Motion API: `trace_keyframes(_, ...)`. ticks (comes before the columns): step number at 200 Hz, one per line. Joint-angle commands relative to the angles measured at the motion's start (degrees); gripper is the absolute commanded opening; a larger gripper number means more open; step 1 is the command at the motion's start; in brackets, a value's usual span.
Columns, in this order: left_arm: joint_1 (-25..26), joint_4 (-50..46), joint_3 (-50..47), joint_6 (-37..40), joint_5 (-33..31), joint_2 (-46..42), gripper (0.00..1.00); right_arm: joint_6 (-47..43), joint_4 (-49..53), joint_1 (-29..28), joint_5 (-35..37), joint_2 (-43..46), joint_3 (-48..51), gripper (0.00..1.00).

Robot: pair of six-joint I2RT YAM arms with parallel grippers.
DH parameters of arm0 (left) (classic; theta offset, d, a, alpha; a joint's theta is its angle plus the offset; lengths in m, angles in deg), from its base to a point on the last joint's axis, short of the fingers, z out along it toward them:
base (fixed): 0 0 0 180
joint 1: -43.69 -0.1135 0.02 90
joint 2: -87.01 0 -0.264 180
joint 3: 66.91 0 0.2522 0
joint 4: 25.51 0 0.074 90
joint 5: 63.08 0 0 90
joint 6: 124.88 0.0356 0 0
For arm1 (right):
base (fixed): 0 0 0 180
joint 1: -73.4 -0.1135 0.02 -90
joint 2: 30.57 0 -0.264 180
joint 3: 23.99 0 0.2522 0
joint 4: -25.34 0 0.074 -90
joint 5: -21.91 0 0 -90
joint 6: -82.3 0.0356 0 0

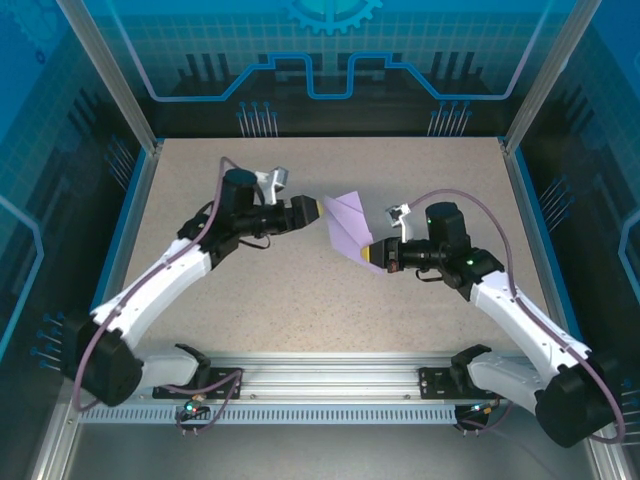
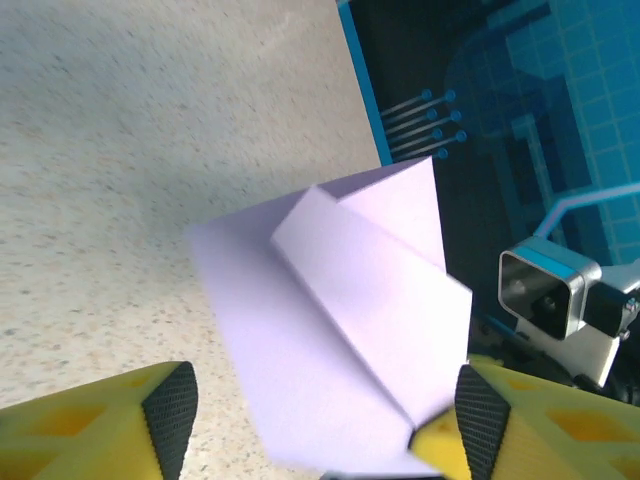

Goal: Fold a paper plane with a square sheet of paper (fold left side to right side)
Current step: Turn over the paper at the center of the table.

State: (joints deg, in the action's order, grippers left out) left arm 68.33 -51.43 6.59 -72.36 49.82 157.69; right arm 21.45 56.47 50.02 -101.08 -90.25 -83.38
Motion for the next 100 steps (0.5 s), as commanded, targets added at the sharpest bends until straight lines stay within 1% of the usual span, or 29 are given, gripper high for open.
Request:
trace_keyframes(1,-0.5,-6.6,-2.4,4.5,-9.3,-6.8,0.78,-11.7,18.8,-5.3,19.8,0.2,-6.9,0.02)
trace_keyframes(4,-0.5,-7.2,-2.7,4.6,-10.5,-7.6,0.78,-12.5,19.9,-6.6,22.1,-0.2,-7.9,0.01)
trace_keyframes(17,-0.6,-9.4,-4.1,4.4,-15.3,-11.2,0.81,-15.8,26.4,-12.9,37.0,-2.9,-12.1,0.01)
trace_keyframes(38,-0.7,-12.7,-6.0,2.7,-23.5,-16.6,0.82,-17.4,34.8,-22.3,59.7,-10.0,-18.3,0.02)
trace_keyframes(52,-0.7,-14.1,-7.2,1.4,-27.7,-19.9,0.83,-17.2,39.4,-26.8,71.0,-15.6,-21.7,0.01)
trace_keyframes(61,-0.7,-15.0,-7.8,0.6,-30.2,-21.8,0.83,-16.5,42.1,-28.8,77.1,-19.5,-23.6,0.01)
trace_keyframes(74,-0.7,-16.6,-8.0,-0.1,-33.4,-23.9,0.84,-15.7,46.1,-31.0,83.9,-25.2,-26.1,0.02)
trace_keyframes(86,-0.7,-17.9,-7.9,0.0,-35.4,-25.2,0.85,-15.1,48.7,-32.7,88.5,-29.9,-28.0,0.02)
trace_keyframes(100,-0.7,-19.1,-7.5,0.4,-36.3,-26.1,0.86,-15.1,50.3,-34.4,92.4,-35.0,-29.2,0.02)
